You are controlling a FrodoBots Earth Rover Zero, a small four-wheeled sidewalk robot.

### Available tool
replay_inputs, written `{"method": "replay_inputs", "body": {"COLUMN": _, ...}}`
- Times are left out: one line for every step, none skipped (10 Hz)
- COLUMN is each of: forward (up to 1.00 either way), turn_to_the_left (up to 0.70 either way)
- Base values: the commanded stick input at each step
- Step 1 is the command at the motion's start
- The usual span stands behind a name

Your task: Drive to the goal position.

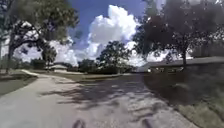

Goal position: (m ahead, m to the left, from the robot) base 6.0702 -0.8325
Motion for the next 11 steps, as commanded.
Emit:
{"method": "replay_inputs", "body": {"forward": 0.70, "turn_to_the_left": 0.00}}
{"method": "replay_inputs", "body": {"forward": 0.70, "turn_to_the_left": 0.00}}
{"method": "replay_inputs", "body": {"forward": 0.70, "turn_to_the_left": 0.00}}
{"method": "replay_inputs", "body": {"forward": 0.70, "turn_to_the_left": 0.00}}
{"method": "replay_inputs", "body": {"forward": 0.70, "turn_to_the_left": 0.00}}
{"method": "replay_inputs", "body": {"forward": 0.70, "turn_to_the_left": 0.00}}
{"method": "replay_inputs", "body": {"forward": 0.70, "turn_to_the_left": 0.00}}
{"method": "replay_inputs", "body": {"forward": 0.70, "turn_to_the_left": 0.00}}
{"method": "replay_inputs", "body": {"forward": 0.70, "turn_to_the_left": 0.00}}
{"method": "replay_inputs", "body": {"forward": 0.70, "turn_to_the_left": 0.00}}
{"method": "replay_inputs", "body": {"forward": 0.70, "turn_to_the_left": 0.00}}
